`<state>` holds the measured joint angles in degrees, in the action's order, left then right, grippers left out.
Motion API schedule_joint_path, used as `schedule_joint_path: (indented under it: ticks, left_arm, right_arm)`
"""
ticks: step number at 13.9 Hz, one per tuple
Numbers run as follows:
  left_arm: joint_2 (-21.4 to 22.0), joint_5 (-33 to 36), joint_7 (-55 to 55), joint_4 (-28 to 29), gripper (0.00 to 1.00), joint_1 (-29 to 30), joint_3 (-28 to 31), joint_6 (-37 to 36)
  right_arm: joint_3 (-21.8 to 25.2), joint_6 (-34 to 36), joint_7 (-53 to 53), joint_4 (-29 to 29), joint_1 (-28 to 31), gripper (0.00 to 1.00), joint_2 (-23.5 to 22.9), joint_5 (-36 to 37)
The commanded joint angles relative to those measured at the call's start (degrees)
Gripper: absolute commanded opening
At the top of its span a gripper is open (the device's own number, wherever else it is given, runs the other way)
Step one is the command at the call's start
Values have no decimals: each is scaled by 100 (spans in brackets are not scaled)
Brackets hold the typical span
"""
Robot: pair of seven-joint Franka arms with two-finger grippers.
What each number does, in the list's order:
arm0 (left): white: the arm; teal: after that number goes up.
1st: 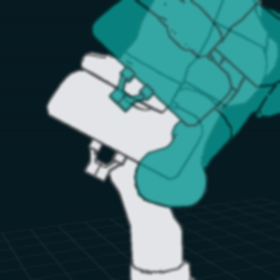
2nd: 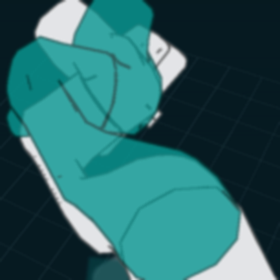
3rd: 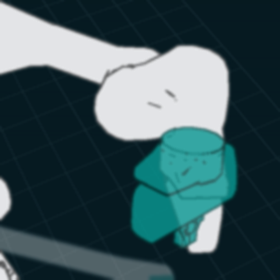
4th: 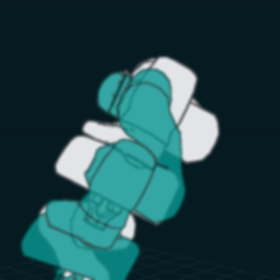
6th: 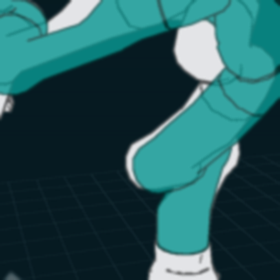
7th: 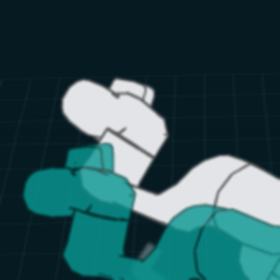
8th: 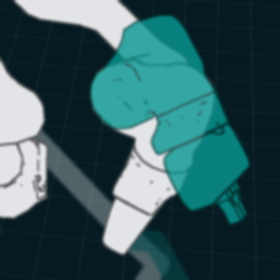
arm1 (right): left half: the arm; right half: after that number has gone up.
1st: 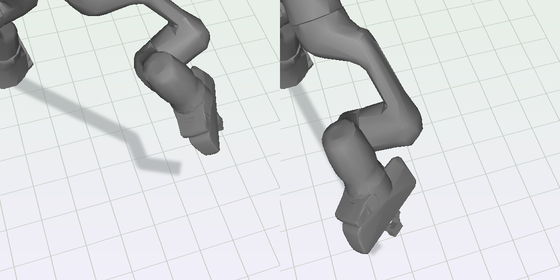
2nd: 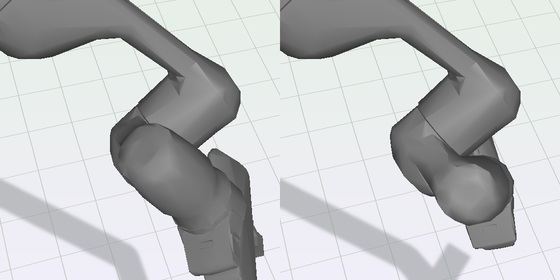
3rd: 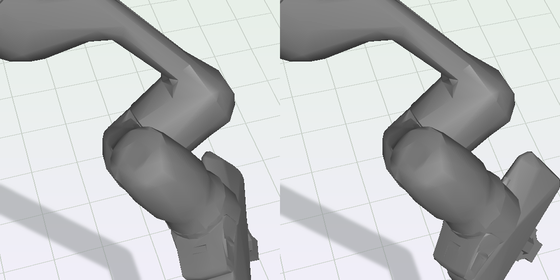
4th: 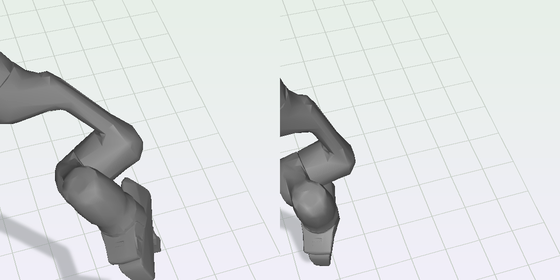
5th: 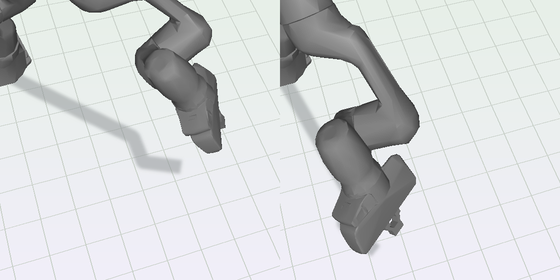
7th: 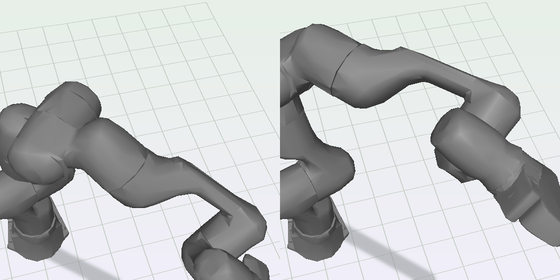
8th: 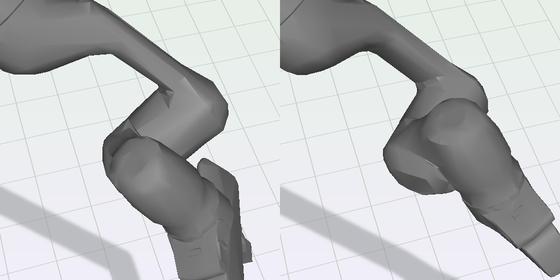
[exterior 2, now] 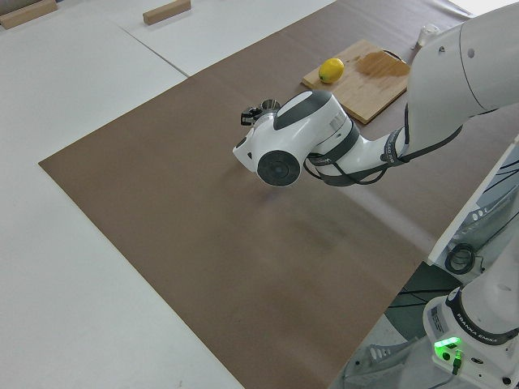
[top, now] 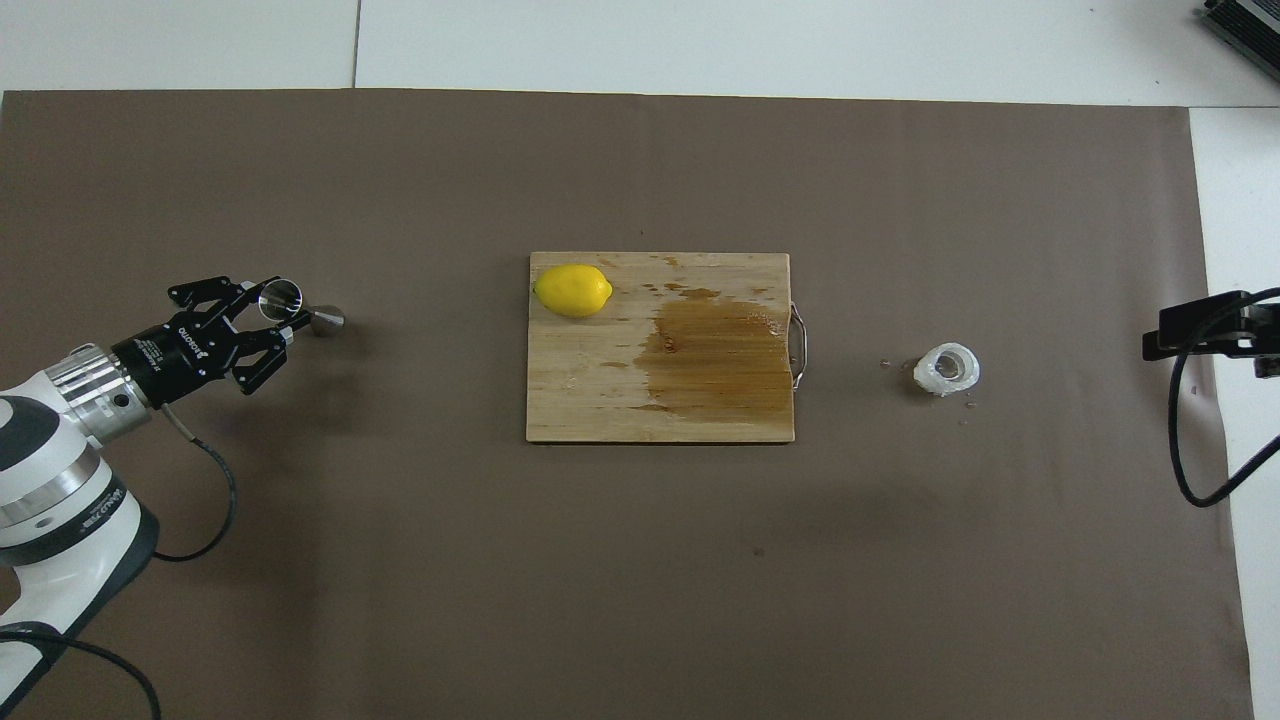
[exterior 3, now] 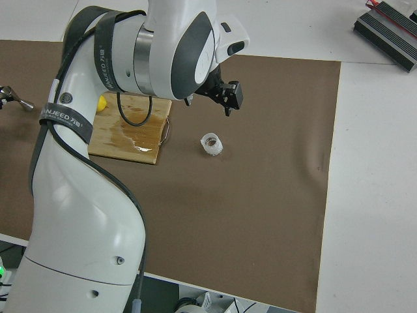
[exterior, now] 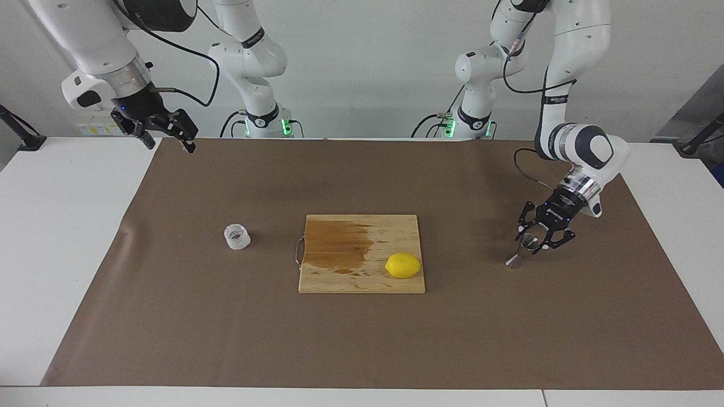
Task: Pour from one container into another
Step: 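Close the left gripper around the metal cup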
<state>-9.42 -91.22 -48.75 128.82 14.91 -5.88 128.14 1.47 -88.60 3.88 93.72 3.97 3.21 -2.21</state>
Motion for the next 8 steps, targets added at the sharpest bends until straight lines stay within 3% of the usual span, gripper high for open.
schedule_joint_path:
  ticks: [1, 8]
  left_arm:
    - [27, -133, -11, -155, 0, -102, -9, 9]
    - [599, -80, -1661, -506, 0, -1278, -44, 517]
  right_arm:
    - [-24, 36, 95, 76, 24, 100, 74, -51]
    - [-24, 36, 95, 76, 16, 100, 74, -51]
